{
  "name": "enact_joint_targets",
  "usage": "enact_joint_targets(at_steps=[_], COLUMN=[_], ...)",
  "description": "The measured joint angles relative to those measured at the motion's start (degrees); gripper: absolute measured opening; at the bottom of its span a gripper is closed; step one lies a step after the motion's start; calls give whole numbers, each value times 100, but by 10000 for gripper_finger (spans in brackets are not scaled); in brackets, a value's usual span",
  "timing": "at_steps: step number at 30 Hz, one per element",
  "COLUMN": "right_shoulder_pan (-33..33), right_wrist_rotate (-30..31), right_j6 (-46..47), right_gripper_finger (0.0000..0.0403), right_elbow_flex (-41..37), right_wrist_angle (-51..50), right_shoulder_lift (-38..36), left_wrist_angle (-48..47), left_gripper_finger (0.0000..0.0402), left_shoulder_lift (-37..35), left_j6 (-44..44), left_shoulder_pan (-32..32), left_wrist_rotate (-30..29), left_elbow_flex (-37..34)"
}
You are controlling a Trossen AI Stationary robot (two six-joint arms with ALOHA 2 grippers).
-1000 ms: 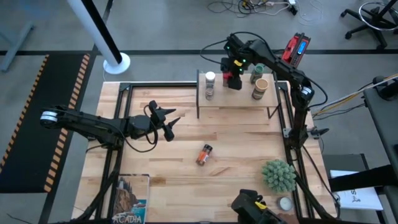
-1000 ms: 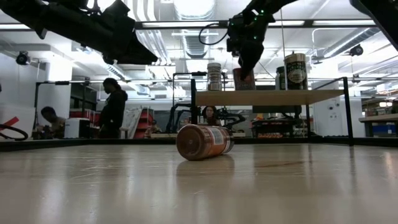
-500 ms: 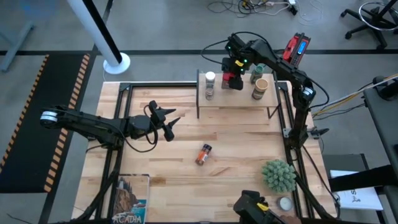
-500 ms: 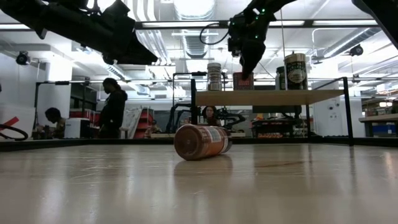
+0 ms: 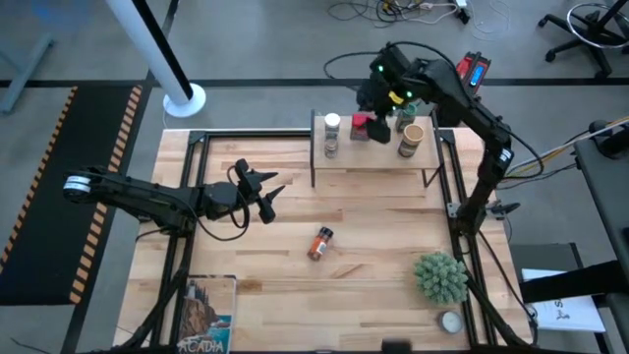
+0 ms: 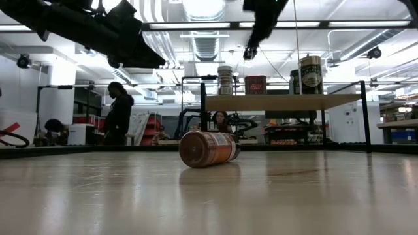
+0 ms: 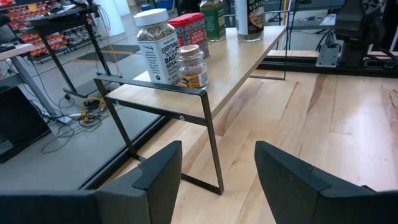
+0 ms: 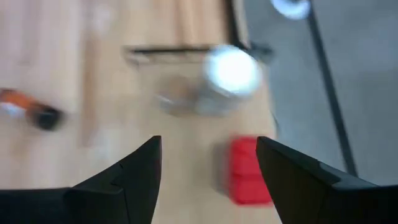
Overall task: Shelf spices
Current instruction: Put the black seasoning bottle on the shelf aligned with the red seasoning can
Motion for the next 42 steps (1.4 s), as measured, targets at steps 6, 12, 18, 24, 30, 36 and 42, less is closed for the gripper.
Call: enact_joint_targets(at_steps=[6, 12, 18, 24, 30, 36, 42], right_shoulder_pan=[1317, 2543, 3308, 3797, 3817, 3821, 3802], right_wrist_rotate=[-205, 167, 90, 90, 100, 96, 94], right_j6=[129, 320, 648, 747, 860, 518, 162], right_gripper_finger=[221, 213, 217, 209, 204, 208, 227], right_elbow_flex=[-164, -354, -962, -2124, -3108, -3774, -4255], right_wrist_angle=[35, 331, 708, 1763, 2531, 3377, 4176], right_shoulder_lift=[-187, 26, 282, 315, 315, 317, 321], left_wrist_angle=[4, 17, 2, -128, -127, -128, -122], left_gripper_finger=[192, 192, 192, 192, 192, 192, 192], left_shoulder_lift=[0, 0, -1, 0, 0, -1, 0], left_j6=[16, 49, 244, 282, 280, 280, 282], left_shoulder_pan=[-1, -1, -1, -1, -1, -1, -1], left_wrist_rotate=[0, -31, -37, -42, -50, -52, -55], left_elbow_flex=[-1, -3, -3, -8, -8, -12, -12])
